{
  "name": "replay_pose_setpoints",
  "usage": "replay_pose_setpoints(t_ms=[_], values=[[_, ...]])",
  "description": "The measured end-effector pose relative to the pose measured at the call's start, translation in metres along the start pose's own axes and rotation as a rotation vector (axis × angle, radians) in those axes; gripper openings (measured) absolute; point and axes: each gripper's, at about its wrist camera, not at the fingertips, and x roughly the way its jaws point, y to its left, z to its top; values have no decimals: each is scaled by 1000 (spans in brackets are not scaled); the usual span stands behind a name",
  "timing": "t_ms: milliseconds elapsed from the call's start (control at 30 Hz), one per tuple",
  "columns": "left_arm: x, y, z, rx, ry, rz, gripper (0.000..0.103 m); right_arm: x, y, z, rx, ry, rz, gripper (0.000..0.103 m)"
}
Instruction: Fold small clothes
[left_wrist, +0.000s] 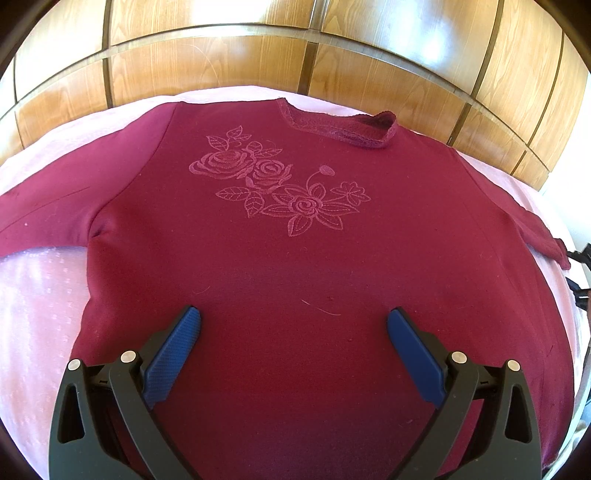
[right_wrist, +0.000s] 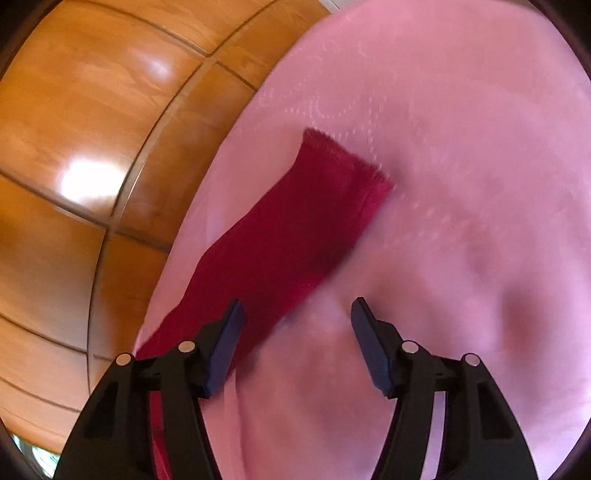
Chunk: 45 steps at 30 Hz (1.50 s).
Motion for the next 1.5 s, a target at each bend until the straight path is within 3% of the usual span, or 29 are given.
replay_pose_setpoints(t_ms=[67,100,133,167,300,400,433,500,567,633,667,800,967,1067,1167,1233,1367,1433,1467,1500], values=[[1,0,0,1,0,2,99,8,6,8,18,-6,9,58],[0,0,0,1,0,2,99,14,11,11,4,2,-15,45],[1,0,0,1,0,2,99,19,20,13,-37,18,-51,15],[1,0,0,1,0,2,99,20,29,15,-90,17,-100,6],[1,0,0,1,-1,1,99,2,54,13,-314,-99,-233,5],[1,0,0,0,0,-1,99,14,42,21,-338,-92,-393,5],[1,1,0,-1,-1,-2,99,21,34,21,-321,-64,-409,5],[1,2,0,-2,-2,-4,99,24,33,18,-316,-62,-384,7],[1,2,-1,-3,-2,-4,99,20,32,18,-276,-62,-337,15],[1,3,-1,-5,-2,-9,99,4,32,12,-254,-79,-312,55],[1,4,-1,-7,-2,-13,99,-5,35,9,-257,-88,-308,59],[-5,4,-2,4,10,-14,99,-39,55,-21,-325,-36,-182,59],[-27,1,-18,59,21,-15,99,-65,96,-106,-531,206,63,59],[-51,12,-35,26,10,-37,99,-67,107,-165,-632,351,118,58],[-75,27,-51,-16,-19,-28,99,-63,109,-214,-713,450,105,56],[-93,41,-62,-50,-39,-19,99,-59,102,-238,-725,520,93,42],[-115,63,-79,-94,-50,10,99,-64,94,-266,-796,561,41,15],[-115,73,-88,-108,-19,-5,89,-69,95,-272,-829,542,22,8],[-115,75,-92,-93,-5,6,69,-69,96,-271,-840,535,16,8],[-116,73,-96,-46,-2,40,59,-69,100,-267,-855,525,10,7]])
